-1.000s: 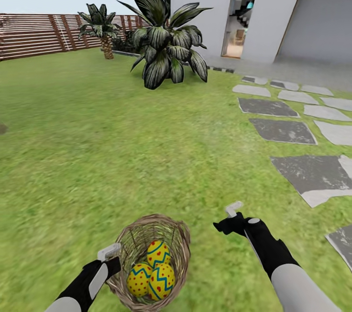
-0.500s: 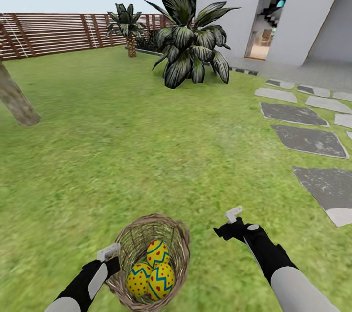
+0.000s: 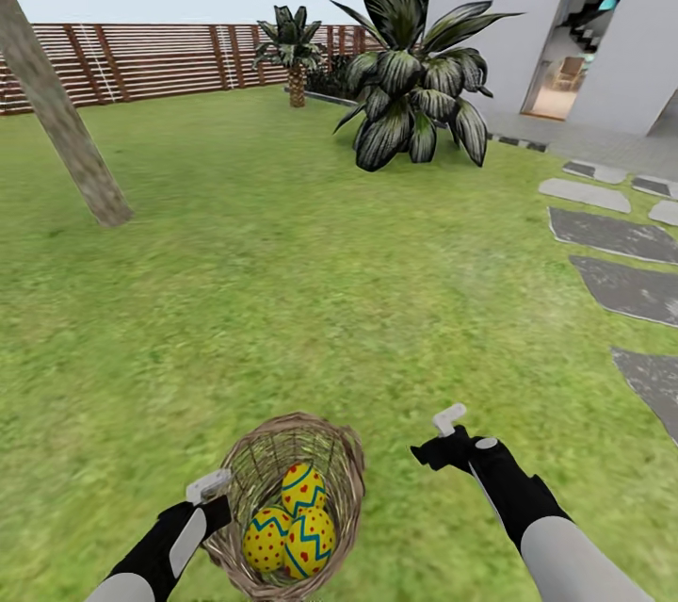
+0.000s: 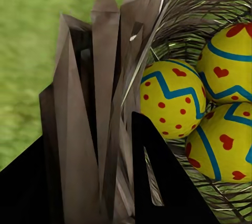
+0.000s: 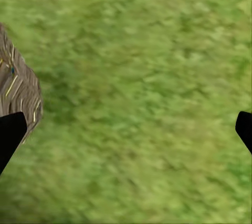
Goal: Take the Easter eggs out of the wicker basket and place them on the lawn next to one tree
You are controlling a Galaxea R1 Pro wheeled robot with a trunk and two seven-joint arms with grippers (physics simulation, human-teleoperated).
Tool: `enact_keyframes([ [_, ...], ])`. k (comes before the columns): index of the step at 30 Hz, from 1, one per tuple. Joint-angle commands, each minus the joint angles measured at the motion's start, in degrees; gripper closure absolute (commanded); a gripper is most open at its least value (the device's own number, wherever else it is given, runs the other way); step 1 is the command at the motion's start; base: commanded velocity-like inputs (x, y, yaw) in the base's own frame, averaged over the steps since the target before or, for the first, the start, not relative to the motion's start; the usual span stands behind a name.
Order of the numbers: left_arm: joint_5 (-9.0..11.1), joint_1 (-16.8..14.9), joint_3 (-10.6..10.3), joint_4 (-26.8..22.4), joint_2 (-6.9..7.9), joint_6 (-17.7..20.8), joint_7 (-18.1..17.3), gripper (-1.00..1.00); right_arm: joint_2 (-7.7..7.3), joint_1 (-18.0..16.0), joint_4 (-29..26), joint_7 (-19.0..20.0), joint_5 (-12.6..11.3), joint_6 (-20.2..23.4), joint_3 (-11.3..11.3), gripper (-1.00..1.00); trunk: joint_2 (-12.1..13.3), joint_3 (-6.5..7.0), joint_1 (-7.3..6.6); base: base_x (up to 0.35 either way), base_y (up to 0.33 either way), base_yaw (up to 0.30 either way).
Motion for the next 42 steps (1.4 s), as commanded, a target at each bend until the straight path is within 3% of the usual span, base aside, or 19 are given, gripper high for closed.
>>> enact_keyframes([
  [1,0.77,-0.02,0.08,-0.11,-0.04,0.26,0.33,1.00,0.02,0.02,-0.16,0.47,0.47,0.23,-0.26,-1.00,0.38,0.11,-0.22,0.000,0.000,0.271],
  [10,0.67,-0.02,0.17,0.02,0.05,0.21,0.33,1.00,0.02,0.03,0.62,0.47,0.52,0.15,-0.26,-1.00,3.99,1.50,-2.20,0.000,0.000,0.271],
  [13,0.83,-0.02,0.10,-0.04,0.95,0.26,0.26,1.00,0.01,0.02,1.62,0.47,0.69,-0.79,-0.26,-1.00,5.19,1.97,-2.86,0.000,0.000,0.237],
  [23,0.86,-0.02,0.08,-0.08,1.10,0.28,0.37,1.00,-0.05,-0.02,0.60,0.69,0.33,-1.31,-0.32,-1.00,9.20,3.74,-5.06,0.000,0.000,0.011],
  [28,0.86,-0.02,0.08,-0.03,1.10,0.29,0.40,1.00,0.02,-0.01,0.62,0.46,0.76,-1.27,-0.27,-1.00,11.21,4.64,-6.15,0.000,0.000,0.242],
  [33,0.86,-0.02,0.10,-0.11,1.10,0.29,0.42,1.00,0.02,-0.01,1.39,-3.28,0.85,-1.27,-0.26,-1.00,13.21,5.54,-7.25,0.000,0.000,0.291],
  [39,0.86,-0.02,0.17,-0.11,1.19,0.29,0.42,1.00,0.01,0.00,1.47,-3.48,0.87,-1.35,-0.26,-1.00,15.62,6.62,-8.57,0.000,0.000,0.291],
  [42,0.90,-0.02,0.17,-0.19,1.43,0.29,0.42,1.00,0.02,0.00,1.50,-3.48,0.86,-1.35,-0.26,-1.00,15.62,6.62,-8.57,0.000,0.000,0.291],
])
